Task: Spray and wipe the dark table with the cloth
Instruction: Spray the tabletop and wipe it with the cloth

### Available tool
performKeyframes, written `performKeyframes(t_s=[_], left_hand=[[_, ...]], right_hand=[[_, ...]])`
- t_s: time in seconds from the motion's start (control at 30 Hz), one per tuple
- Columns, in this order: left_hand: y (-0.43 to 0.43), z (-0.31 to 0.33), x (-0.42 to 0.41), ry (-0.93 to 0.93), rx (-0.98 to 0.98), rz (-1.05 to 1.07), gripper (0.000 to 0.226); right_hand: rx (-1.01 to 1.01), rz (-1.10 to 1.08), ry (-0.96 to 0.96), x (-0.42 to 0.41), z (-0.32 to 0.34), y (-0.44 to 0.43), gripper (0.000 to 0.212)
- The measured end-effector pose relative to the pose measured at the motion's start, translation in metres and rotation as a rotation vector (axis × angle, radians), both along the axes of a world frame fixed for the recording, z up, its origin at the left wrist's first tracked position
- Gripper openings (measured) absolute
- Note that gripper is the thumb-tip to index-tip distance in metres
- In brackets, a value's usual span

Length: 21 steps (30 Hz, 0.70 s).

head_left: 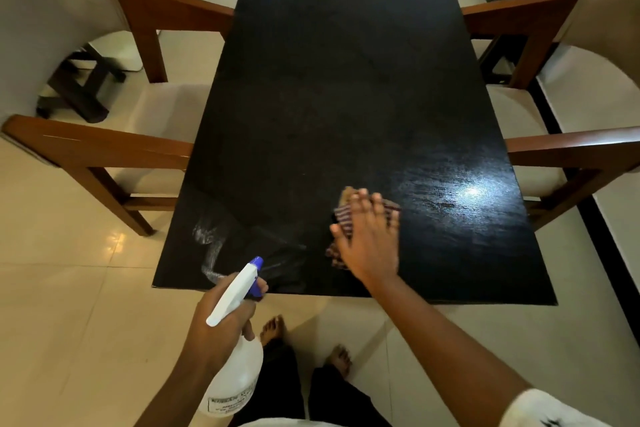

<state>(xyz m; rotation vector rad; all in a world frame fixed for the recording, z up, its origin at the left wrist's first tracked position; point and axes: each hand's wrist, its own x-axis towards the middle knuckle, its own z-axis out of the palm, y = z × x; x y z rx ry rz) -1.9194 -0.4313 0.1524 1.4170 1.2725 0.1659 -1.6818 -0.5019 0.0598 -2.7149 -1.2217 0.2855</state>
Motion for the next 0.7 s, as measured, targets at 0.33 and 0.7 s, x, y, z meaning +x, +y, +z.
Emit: performKeyframes(t_s=[0.33, 0.7], left_hand=[[-0.002, 0.010, -0.016, 0.098, -0.077, 0.042, 0.039], [0.034, 0.016, -0.040, 0.072, -0.063, 0.084, 0.036]], right_hand=[[-0.116, 0.536, -0.023, 0.019, 0.007, -0.015, 0.067], [-0.057, 0.241, 0.005, -0.053, -0.002, 0.004, 0.072]])
